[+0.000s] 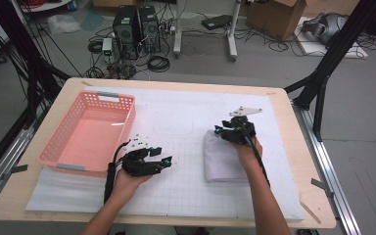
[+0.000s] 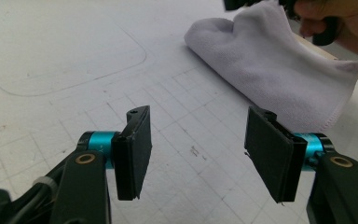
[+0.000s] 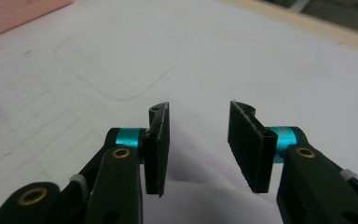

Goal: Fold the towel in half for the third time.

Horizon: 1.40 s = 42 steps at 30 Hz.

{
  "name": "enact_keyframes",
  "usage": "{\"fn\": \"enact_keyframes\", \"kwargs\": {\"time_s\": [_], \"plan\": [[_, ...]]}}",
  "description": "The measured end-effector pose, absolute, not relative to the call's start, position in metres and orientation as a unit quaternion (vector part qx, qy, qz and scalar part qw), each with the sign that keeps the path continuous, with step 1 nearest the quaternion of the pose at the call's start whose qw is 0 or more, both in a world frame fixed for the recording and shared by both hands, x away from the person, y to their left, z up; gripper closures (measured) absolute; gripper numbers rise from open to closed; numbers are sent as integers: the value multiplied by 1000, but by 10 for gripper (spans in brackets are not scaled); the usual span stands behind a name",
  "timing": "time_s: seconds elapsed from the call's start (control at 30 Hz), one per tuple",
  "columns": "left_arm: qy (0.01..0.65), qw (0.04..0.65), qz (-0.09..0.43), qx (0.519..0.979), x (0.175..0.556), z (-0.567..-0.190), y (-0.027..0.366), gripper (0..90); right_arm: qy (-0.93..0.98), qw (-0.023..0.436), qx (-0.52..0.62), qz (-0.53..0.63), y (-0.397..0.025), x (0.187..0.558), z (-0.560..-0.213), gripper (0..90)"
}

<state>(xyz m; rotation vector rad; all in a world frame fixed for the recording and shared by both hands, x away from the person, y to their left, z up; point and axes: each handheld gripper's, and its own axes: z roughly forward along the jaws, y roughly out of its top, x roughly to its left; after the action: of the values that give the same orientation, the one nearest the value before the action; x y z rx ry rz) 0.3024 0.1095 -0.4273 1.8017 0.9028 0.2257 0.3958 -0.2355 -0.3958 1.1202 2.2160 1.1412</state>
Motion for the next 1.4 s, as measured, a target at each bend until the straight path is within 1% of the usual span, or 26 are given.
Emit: {"fn": "enact_keyframes", "kwargs": {"time_s": [0.07,0.13,0.17,0.2,0.27,0.33,0.4,0.43,0.5,0.53,0.63,0.77,0.8,0.87,0.93,1.1,1.17,1.23,1.3,1.33,1.4], "plan": [[378,529,95,754,302,-427,109,413,781,227,415,407,-250,389,-387,628],[379,529,95,754,302,-427,110,413,782,234,419,397,-261,385,-384,642],[379,529,96,754,302,-427,110,413,784,237,420,390,-265,383,-384,653],[379,529,96,753,302,-427,110,413,788,230,422,385,-268,381,-385,666],[379,529,96,753,302,-427,110,412,798,227,427,358,-271,380,-388,667],[379,529,96,753,302,-427,110,412,809,225,433,327,-274,380,-395,649],[379,529,95,754,302,-427,110,412,811,224,434,322,-277,379,-400,638],[379,529,95,754,302,-427,110,412,816,223,437,306,-281,377,-408,624],[381,529,96,752,302,-427,109,412,820,231,444,279,-287,373,-418,618],[380,530,95,752,302,-427,110,412,816,234,446,282,-290,370,-419,617],[380,529,96,753,302,-427,110,412,815,244,452,268,-294,364,-417,603],[379,529,96,753,302,-427,109,412,810,249,445,289,-293,365,-408,521],[380,529,96,753,302,-427,109,412,806,250,443,303,-292,366,-404,517],[380,529,96,753,303,-428,109,412,802,245,436,326,-289,369,-400,521],[380,528,95,753,303,-428,109,412,807,227,428,338,-282,375,-399,525],[379,528,94,754,303,-428,108,412,822,199,410,341,-260,394,-406,510],[380,528,94,754,303,-428,109,413,832,192,400,333,-250,401,-410,538],[381,528,95,753,303,-428,110,413,848,177,390,312,-243,407,-416,671],[381,529,94,753,303,-428,109,413,854,175,383,304,-238,411,-419,822],[381,529,94,753,303,-428,109,413,853,185,382,304,-236,411,-418,856],[380,527,94,754,303,-429,109,413,849,195,380,310,-231,412,-418,864]]}}
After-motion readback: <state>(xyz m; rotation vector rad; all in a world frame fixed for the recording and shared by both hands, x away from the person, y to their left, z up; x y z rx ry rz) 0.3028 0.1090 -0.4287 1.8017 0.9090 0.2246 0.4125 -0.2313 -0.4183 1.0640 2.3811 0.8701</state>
